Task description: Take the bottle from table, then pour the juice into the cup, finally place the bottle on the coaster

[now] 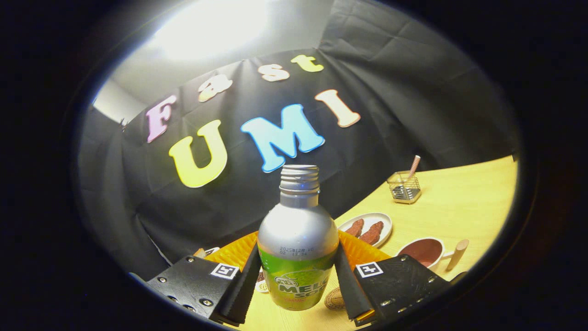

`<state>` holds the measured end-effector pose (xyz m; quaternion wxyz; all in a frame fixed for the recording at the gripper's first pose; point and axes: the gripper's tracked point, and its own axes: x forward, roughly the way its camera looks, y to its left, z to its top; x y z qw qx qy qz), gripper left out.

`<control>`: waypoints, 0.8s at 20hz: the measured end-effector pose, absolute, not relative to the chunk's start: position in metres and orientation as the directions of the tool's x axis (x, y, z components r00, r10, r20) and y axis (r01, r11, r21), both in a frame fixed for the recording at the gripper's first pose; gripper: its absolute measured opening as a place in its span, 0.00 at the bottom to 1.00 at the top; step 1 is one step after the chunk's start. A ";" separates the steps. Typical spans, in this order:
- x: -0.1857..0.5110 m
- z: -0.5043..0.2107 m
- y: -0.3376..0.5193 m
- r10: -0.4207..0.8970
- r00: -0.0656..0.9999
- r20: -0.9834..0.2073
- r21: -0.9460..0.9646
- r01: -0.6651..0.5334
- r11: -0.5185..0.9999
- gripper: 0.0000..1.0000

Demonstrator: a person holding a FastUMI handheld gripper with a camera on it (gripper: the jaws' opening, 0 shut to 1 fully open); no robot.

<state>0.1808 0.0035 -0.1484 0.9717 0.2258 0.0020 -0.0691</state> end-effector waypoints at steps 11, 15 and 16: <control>0.188 -0.157 0.018 -0.170 0.983 -0.069 -0.023 0.169 0.985 0.78; 0.191 -0.170 0.014 -0.163 0.984 -0.071 -0.012 0.163 0.987 0.78; 0.194 -0.174 0.013 -0.160 0.984 -0.072 -0.001 0.161 0.987 0.78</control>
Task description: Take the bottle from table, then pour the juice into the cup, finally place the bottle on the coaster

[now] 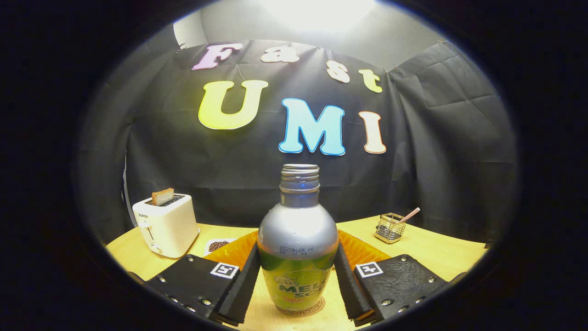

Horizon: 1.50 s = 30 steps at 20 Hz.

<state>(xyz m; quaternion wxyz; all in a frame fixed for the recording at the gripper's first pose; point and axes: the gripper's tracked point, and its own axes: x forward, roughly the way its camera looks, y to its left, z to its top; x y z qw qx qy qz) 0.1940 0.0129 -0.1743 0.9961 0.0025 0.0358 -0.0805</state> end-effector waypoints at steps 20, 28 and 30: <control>0.220 -0.256 0.002 -0.151 0.978 -0.144 -0.033 0.147 0.989 0.78; 0.191 -0.184 -0.005 -0.150 0.987 -0.063 -0.136 0.141 0.981 0.99; 0.176 -0.153 0.001 -0.097 0.994 -0.040 -0.125 0.092 0.988 0.99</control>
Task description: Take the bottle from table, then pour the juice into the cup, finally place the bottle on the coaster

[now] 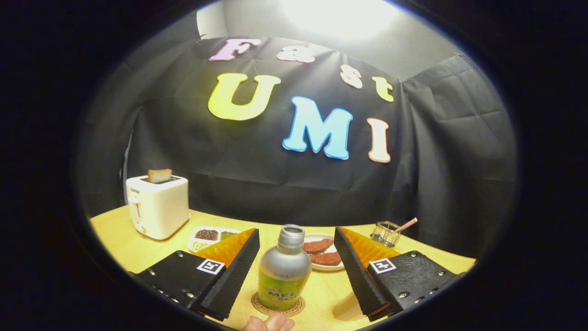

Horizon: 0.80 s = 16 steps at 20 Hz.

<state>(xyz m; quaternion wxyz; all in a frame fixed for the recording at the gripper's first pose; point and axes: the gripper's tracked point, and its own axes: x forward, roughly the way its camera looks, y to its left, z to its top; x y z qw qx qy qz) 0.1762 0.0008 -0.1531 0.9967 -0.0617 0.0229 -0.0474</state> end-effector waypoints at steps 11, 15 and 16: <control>0.105 -0.034 0.019 0.076 0.997 0.019 -0.096 -0.074 0.993 0.96; 0.092 -0.021 0.009 0.102 0.994 0.045 -0.061 -0.099 0.993 0.96; 0.091 -0.017 0.004 0.106 0.993 0.055 -0.055 -0.103 0.993 0.96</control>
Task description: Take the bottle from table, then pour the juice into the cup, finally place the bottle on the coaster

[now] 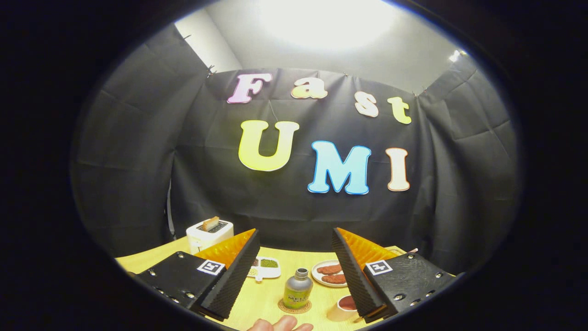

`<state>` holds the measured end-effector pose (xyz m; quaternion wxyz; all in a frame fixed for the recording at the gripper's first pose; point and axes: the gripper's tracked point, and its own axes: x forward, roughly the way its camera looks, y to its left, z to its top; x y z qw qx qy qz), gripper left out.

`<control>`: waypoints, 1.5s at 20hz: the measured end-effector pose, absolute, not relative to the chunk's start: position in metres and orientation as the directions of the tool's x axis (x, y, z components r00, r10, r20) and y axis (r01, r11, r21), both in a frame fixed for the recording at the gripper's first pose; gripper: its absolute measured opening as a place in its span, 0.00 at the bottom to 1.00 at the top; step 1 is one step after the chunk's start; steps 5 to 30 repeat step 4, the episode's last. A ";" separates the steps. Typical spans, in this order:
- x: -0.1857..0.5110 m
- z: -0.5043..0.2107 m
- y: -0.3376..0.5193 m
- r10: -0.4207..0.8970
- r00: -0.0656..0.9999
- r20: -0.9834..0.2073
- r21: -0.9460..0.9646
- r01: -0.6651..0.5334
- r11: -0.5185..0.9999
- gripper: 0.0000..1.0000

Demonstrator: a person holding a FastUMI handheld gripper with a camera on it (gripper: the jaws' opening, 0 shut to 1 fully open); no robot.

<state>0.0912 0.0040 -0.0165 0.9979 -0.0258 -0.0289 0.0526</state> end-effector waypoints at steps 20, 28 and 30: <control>0.089 -0.019 -0.023 0.087 0.995 0.048 -0.039 -0.085 0.996 0.96; 0.089 -0.019 -0.023 0.087 0.995 0.048 -0.039 -0.085 0.996 0.96; 0.089 -0.019 -0.023 0.087 0.995 0.048 -0.039 -0.085 0.996 0.96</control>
